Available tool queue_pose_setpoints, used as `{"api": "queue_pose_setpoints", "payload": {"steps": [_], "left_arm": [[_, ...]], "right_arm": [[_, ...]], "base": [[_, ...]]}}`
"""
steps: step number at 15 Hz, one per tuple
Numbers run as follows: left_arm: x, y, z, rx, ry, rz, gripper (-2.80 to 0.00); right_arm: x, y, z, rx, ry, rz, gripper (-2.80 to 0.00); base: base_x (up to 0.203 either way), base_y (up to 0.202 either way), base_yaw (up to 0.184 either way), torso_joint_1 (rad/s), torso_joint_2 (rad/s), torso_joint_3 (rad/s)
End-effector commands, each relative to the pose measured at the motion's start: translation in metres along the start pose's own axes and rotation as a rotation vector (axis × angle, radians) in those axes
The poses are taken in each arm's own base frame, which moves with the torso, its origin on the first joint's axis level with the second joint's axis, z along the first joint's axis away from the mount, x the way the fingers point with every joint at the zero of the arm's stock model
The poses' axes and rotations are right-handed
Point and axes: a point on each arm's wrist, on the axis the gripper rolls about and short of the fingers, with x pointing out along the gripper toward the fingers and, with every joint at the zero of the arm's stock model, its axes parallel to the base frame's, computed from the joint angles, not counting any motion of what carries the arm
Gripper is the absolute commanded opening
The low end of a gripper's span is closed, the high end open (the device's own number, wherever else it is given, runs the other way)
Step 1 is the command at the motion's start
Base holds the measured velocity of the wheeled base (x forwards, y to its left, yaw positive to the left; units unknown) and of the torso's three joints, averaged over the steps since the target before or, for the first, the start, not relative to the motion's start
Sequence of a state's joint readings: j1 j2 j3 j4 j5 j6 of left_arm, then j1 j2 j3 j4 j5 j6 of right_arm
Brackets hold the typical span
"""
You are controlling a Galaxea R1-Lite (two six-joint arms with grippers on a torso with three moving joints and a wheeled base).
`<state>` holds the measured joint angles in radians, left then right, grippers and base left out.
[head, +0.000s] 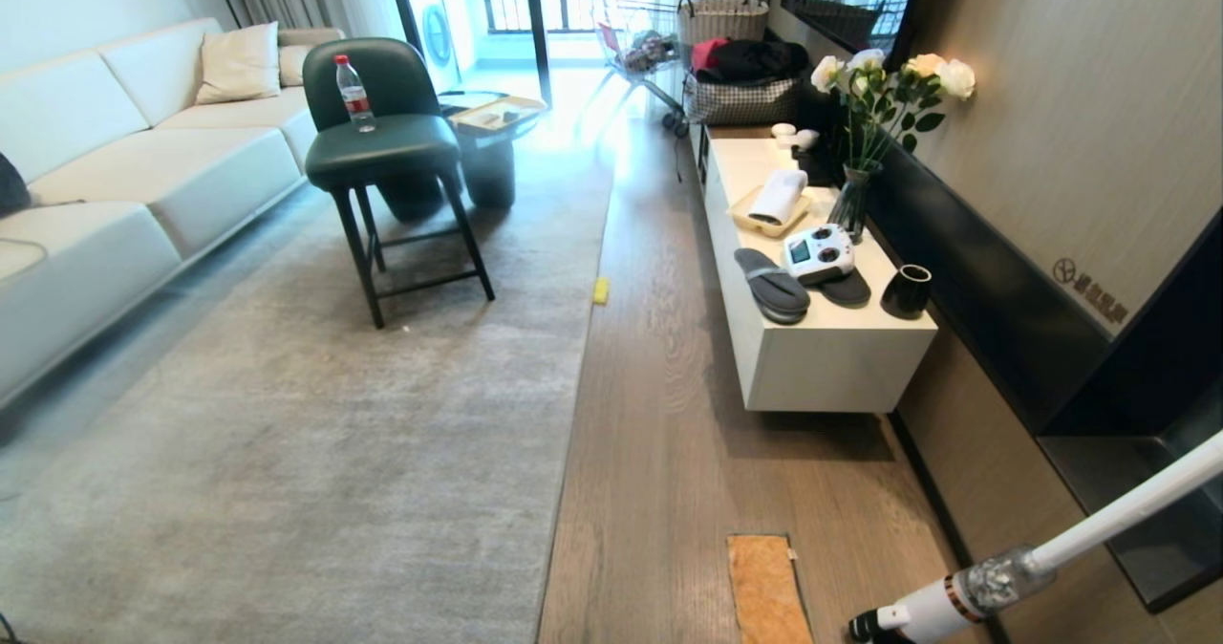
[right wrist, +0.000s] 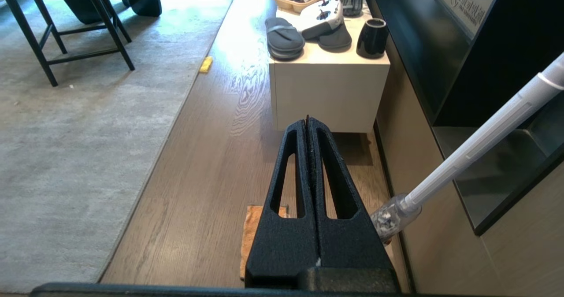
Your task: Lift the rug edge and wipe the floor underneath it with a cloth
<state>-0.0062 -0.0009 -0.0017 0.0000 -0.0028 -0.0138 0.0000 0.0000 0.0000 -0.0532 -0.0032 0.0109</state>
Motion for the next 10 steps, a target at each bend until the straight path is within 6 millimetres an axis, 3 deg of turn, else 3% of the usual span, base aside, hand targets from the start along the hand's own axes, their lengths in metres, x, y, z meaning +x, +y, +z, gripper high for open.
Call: {"api": "queue_pose_setpoints", "payload": {"steps": [1, 10], "left_arm": [[0.0001, 0.0, 0.0, 0.0, 0.001, 0.0, -2.8], [0.0001, 0.0, 0.0, 0.0, 0.001, 0.001, -2.8]], "right_arm": [[0.0001, 0.0, 0.0001, 0.0, 0.001, 0.0, -2.8], [0.0001, 0.0, 0.0002, 0.0, 0.0, 0.0, -2.8]], "base": [[0.0, 0.0, 0.0, -0.099, 0.47, 0.373], [0.0, 0.0, 0.0, -0.048, 0.45, 0.4]]}}
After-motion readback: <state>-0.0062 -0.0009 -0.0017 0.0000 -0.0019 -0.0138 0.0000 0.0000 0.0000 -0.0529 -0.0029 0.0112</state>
